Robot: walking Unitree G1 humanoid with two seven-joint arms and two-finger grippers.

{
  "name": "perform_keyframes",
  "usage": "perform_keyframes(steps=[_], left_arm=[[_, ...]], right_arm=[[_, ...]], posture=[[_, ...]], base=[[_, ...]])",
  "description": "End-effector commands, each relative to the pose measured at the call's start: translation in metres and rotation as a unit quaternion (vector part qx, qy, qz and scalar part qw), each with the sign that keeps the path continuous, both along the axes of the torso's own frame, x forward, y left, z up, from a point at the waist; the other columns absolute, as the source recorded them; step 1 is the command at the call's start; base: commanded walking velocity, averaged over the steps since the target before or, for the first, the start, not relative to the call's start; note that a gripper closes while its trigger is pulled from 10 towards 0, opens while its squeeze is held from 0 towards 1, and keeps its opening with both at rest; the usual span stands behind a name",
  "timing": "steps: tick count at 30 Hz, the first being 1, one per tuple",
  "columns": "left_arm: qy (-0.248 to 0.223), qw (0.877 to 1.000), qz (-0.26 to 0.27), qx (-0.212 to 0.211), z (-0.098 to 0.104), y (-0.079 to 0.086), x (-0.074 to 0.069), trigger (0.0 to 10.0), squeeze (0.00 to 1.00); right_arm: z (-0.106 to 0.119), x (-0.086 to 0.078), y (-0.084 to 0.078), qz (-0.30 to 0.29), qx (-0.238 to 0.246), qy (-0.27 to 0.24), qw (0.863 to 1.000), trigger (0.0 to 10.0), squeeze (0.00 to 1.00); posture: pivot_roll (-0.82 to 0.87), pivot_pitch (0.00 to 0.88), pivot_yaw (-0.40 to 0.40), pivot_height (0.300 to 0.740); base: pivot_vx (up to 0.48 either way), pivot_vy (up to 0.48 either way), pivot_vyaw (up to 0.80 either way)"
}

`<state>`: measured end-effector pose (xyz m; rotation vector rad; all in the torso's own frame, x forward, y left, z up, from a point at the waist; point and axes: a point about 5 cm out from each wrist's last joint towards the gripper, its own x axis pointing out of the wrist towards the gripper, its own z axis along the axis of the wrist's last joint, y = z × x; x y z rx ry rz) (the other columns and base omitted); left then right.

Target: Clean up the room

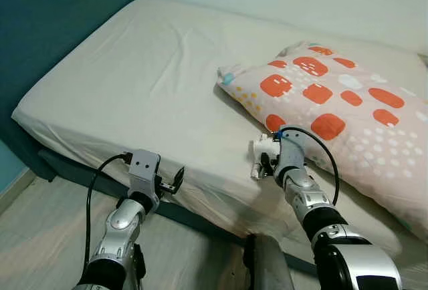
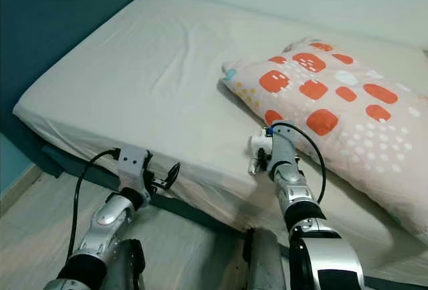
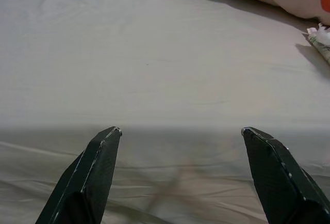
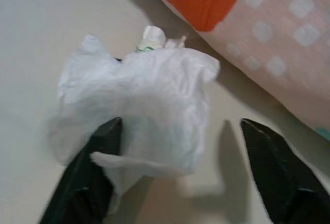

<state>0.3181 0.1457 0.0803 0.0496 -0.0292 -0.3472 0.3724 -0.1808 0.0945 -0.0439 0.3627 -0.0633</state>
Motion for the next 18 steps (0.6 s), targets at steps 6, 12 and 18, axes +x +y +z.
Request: perform_keyframes(steps=[6, 12, 18], left_arm=[[0.020, 1.000, -0.007, 0.010, -0.012, 0.001, -0.007, 10.0, 0.00], [0.020, 1.000, -0.009, 0.013, -0.013, 0.002, -0.008, 10.0, 0.00], [0.018, 1.000, -0.013, 0.017, -0.012, 0.002, -0.009, 10.0, 0.00]], right_arm=[[-0.018, -0.009, 0.003, -0.017, 0.052, 0.053, 0.997, 10.0, 0.00], [-0.017, -0.007, 0.020, 0.003, 0.149, 0.042, 0.988, 10.0, 0.00], [-0.015, -0.004, 0.029, 0.001, 0.192, 0.044, 0.980, 10.0, 0.00]], posture=[[0.04, 0.145, -0.075, 0.506], [0.04, 0.149, -0.073, 0.506], [0.06, 0.151, -0.072, 0.506]], base=[[0.000, 0.000, 0.00], [0.000, 0.000, 0.00], [0.000, 0.000, 0.00]])
